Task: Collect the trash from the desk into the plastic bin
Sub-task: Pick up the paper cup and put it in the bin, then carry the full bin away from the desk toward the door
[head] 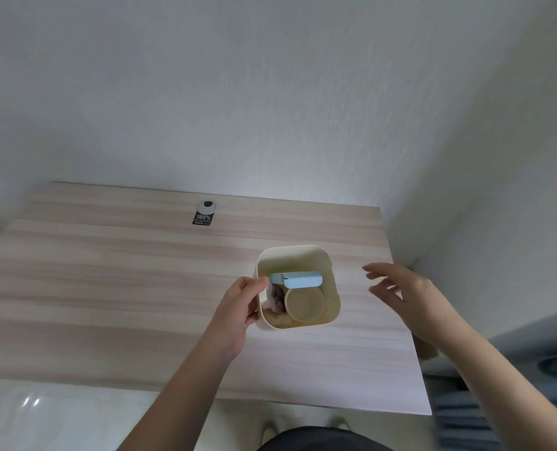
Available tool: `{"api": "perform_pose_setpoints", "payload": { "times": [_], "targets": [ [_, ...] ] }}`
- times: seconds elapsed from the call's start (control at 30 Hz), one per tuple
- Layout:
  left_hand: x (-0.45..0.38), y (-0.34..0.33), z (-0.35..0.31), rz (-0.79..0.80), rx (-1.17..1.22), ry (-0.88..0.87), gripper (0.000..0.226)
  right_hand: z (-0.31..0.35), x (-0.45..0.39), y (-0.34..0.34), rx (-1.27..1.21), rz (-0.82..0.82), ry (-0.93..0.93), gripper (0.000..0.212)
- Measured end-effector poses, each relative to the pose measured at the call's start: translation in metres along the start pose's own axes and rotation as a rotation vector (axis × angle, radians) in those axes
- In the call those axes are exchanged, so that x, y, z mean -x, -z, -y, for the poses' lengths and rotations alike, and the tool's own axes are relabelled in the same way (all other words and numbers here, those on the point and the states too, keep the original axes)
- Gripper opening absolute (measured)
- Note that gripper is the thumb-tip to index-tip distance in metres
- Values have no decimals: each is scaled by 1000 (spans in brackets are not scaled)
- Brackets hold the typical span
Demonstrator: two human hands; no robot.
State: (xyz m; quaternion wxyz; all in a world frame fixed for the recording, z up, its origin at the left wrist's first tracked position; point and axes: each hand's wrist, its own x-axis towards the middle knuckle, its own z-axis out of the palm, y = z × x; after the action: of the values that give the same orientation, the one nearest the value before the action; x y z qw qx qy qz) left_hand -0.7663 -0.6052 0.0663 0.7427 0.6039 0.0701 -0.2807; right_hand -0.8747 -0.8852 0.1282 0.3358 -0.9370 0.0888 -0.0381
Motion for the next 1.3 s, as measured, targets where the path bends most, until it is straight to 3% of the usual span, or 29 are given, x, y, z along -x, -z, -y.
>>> {"api": "perform_pose_setpoints", "payload": {
  "times": [0.23, 0.4, 0.5, 0.67, 0.77, 0.97, 1.03, 1.13, 1.3],
  "targets": [
    [5, -12, -13, 86, -22, 31, 48, -22, 14, -23, 43, 260, -59, 100],
    [9, -29, -18, 217, -73, 82, 46, -25, 16, -28, -238, 309, 41, 123],
    [15, -41, -20, 283, -114, 115, 46, -26, 20, -23, -328, 336, 69, 123],
    [24, -67, -20, 255, -99, 141, 45, -40, 34, -5, -420, 344, 80, 120],
    [29, -91, -18, 239, 31, 163, 27, -56, 42, 14, -476, 355, 68, 116],
    [44, -129, -3, 354, 249, 174, 25, -87, 60, 53, -604, 336, 54, 103],
    [52, -136, 1, 429, 147, 76, 27, -95, 63, 58, -637, 334, 68, 104],
    [64, -134, 6, 530, -96, -87, 59, -102, 64, 61, -674, 358, 102, 105],
    [96, -129, 17, 296, -570, -175, 76, -99, 57, 56, -735, 473, 157, 101]
  ]
}}
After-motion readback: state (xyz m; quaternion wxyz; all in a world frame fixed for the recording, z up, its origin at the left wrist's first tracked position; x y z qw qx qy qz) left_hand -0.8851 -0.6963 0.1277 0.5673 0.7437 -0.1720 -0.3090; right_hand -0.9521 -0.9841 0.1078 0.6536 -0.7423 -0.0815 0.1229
